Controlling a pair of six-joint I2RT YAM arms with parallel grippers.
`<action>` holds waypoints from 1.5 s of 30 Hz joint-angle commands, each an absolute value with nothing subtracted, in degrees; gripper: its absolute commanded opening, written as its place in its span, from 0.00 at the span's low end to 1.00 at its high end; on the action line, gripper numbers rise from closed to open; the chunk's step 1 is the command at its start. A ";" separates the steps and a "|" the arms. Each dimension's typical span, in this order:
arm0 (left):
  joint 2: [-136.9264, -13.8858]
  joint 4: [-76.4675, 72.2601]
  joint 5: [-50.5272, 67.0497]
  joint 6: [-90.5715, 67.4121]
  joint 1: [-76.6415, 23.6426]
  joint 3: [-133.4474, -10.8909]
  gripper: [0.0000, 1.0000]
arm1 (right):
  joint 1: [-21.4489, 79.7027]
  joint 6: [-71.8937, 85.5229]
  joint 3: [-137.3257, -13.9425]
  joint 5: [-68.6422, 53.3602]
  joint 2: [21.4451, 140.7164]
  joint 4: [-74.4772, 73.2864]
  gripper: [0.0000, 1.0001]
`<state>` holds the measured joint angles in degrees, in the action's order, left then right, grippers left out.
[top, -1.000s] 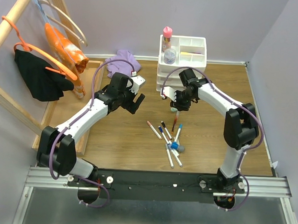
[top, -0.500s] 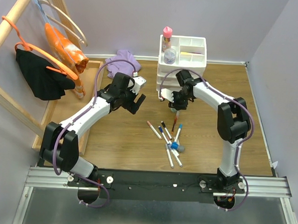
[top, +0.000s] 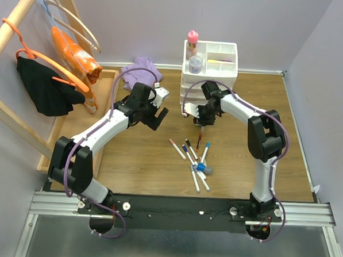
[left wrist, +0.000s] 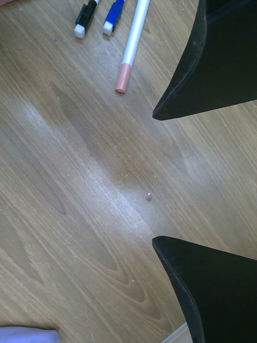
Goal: Sort the stationery into containers
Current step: Pick up the stationery from the center of the board.
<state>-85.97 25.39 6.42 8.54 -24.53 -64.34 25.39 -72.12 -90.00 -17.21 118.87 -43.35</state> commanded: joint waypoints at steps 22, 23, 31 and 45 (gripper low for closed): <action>-86.49 25.31 6.50 7.29 -24.17 -66.80 0.98 | 21.62 -71.63 -94.57 -15.21 122.17 -47.81 0.50; -86.48 25.40 6.50 7.21 -24.26 -66.71 0.98 | 21.62 -71.72 -94.31 -15.29 122.08 -47.64 0.51; -86.13 25.66 6.33 7.38 -24.17 -66.62 0.98 | 21.62 -69.00 -98.42 -20.99 121.73 -49.65 0.51; -85.96 25.22 6.77 6.94 -24.34 -66.45 0.98 | 22.94 -66.19 -99.05 -23.03 121.37 -49.76 0.51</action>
<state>-86.39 25.52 6.46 7.57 -24.45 -65.25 22.09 -68.97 -100.01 -23.03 121.19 -51.75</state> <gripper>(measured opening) 0.982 0.512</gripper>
